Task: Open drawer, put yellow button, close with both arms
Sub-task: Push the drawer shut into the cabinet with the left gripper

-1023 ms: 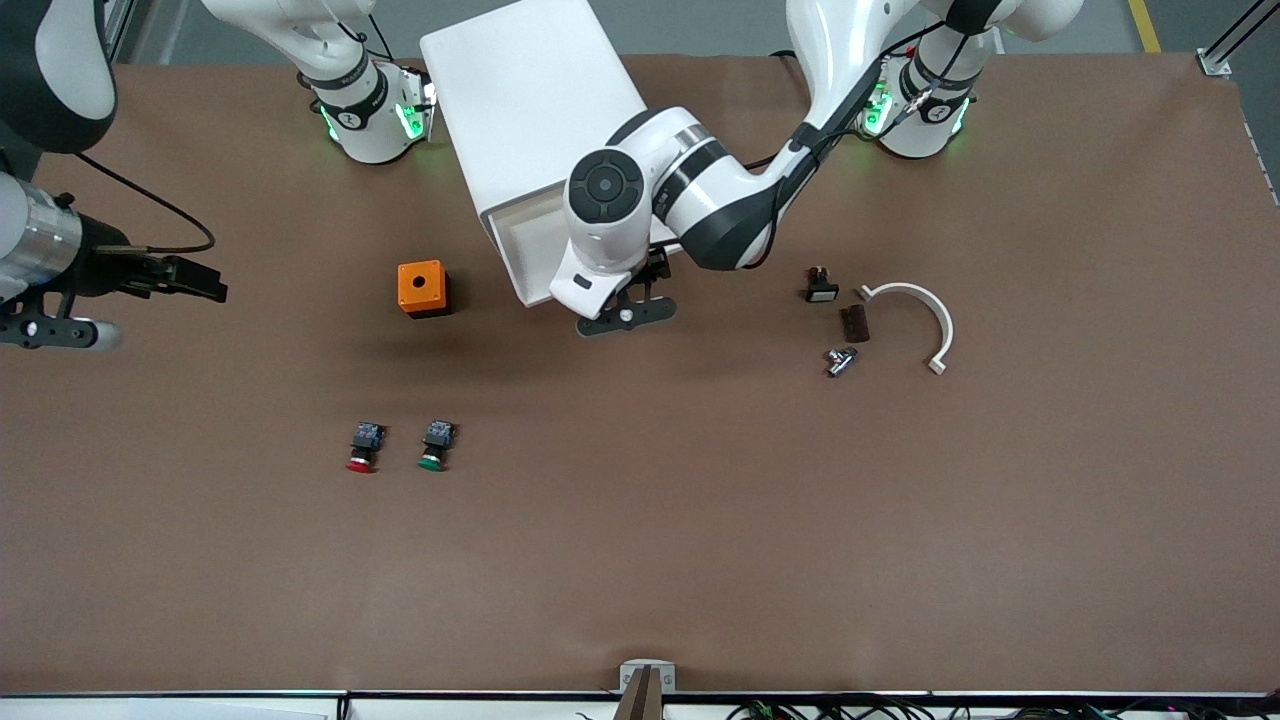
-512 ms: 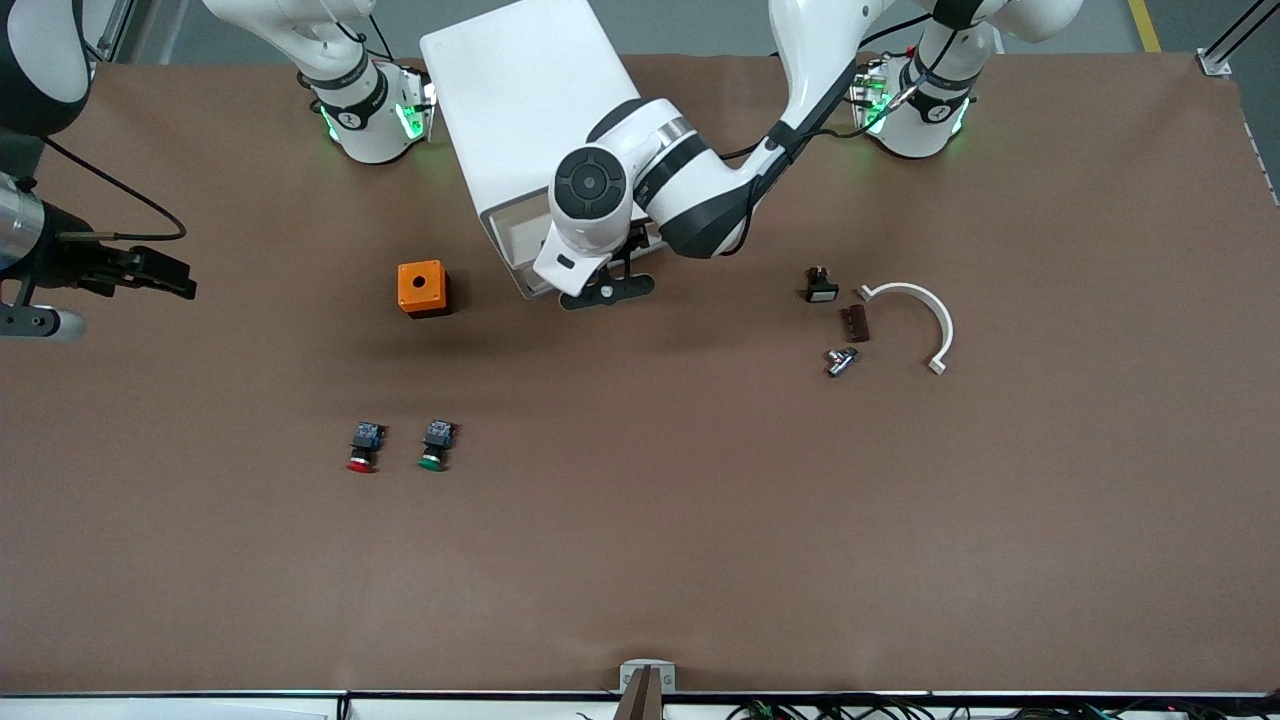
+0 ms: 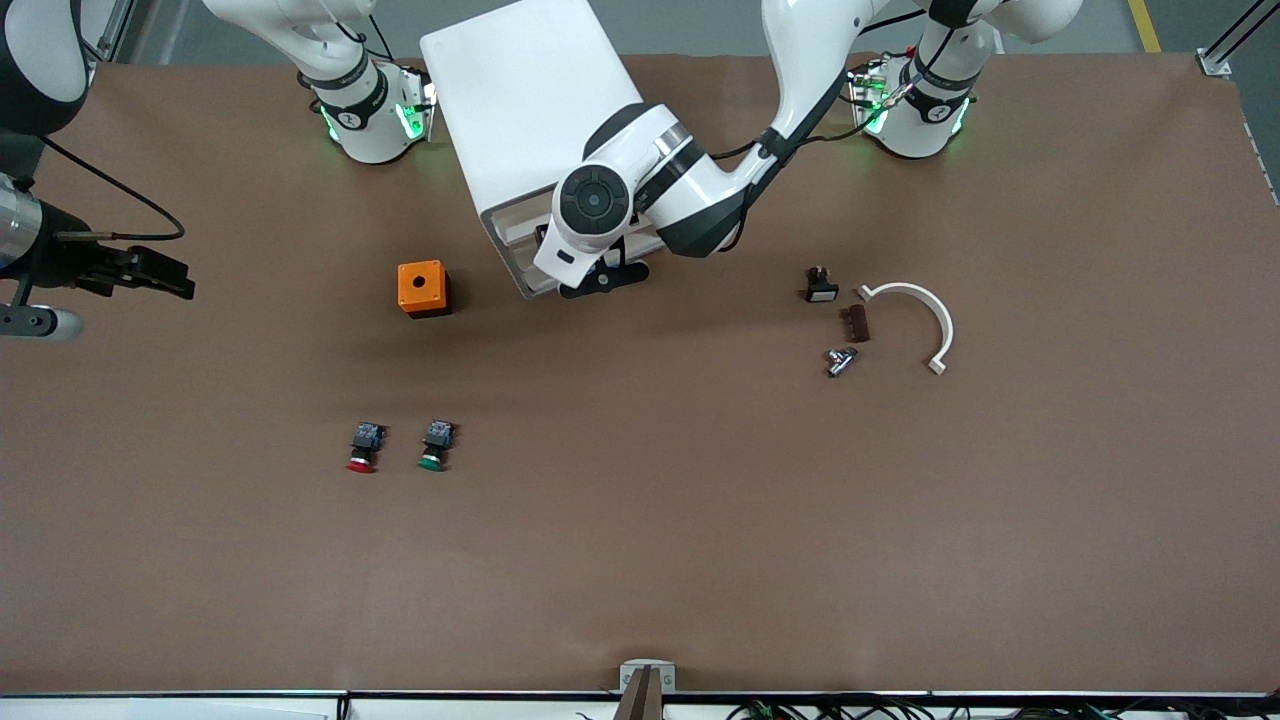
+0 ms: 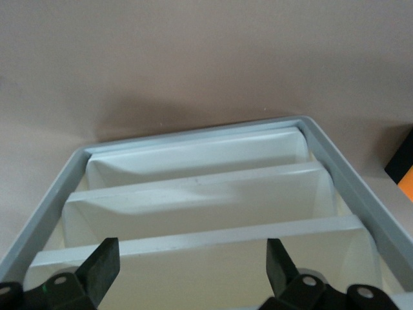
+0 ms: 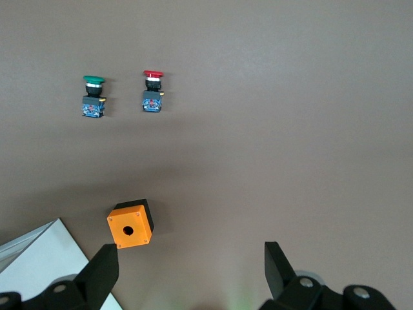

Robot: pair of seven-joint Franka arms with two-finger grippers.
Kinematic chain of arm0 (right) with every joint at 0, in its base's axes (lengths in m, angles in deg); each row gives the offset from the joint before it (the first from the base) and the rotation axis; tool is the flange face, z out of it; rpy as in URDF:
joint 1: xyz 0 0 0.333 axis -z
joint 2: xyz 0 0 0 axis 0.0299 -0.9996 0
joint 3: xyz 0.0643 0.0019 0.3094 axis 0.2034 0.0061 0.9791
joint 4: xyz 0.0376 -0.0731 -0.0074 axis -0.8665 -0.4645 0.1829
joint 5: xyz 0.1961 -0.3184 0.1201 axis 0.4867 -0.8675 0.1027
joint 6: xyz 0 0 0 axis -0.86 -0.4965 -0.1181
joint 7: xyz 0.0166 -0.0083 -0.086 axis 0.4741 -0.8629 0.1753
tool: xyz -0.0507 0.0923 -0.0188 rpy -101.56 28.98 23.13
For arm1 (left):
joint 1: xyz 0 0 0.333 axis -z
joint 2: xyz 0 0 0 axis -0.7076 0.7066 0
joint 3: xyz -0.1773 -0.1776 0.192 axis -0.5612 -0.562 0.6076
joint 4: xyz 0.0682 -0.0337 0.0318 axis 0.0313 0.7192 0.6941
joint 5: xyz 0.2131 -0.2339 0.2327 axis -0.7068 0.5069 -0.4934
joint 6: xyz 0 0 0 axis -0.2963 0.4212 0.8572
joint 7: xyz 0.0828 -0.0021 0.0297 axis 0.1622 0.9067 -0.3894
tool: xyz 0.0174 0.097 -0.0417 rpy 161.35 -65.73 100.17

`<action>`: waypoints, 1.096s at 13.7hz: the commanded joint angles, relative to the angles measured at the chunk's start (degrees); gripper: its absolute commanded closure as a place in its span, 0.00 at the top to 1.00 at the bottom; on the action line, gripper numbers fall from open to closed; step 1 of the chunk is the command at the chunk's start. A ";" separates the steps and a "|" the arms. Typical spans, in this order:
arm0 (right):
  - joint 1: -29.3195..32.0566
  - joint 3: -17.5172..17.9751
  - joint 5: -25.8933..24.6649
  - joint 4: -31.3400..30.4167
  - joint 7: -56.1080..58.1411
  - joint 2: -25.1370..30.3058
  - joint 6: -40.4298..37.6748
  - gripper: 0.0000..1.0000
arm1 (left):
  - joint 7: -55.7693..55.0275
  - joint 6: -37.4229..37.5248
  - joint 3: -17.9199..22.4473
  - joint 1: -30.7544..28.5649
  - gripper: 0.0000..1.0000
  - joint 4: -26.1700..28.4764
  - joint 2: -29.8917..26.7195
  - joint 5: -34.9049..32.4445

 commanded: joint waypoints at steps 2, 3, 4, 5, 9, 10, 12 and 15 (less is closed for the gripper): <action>1.40 0.95 -0.25 0.07 0.72 0.51 -0.46 1.00 | -0.58 0.13 -0.10 0.78 1.00 1.86 -0.63 5.26; 1.40 0.95 -0.25 0.16 0.72 0.51 -0.46 1.00 | -0.49 0.13 -0.10 0.78 1.00 1.86 -0.63 5.36; 1.40 0.95 -0.25 0.16 0.72 0.51 -0.37 1.00 | -0.32 0.13 -0.10 0.78 1.00 2.04 -0.71 5.44; 1.40 0.95 -0.25 0.60 0.72 0.33 -0.20 1.00 | -0.32 0.13 -0.18 0.78 1.00 2.21 -0.72 5.44; 1.66 0.95 -0.26 3.92 0.55 -0.37 -0.63 1.00 | 0.21 0.13 -0.80 0.52 1.00 2.30 -0.72 7.38; 1.49 0.95 -0.51 5.77 0.37 -0.98 -1.76 1.00 | 0.30 0.05 -0.71 0.60 1.00 2.30 -0.72 6.86; 1.57 0.95 -0.78 7.54 0.28 -0.99 -2.92 1.00 | 0.04 -0.04 -0.54 0.08 1.00 2.13 -0.89 6.41; 1.66 0.95 -0.17 7.89 0.19 -0.72 -3.88 1.00 | -0.23 -0.04 0.34 -1.41 1.00 2.13 -2.73 6.41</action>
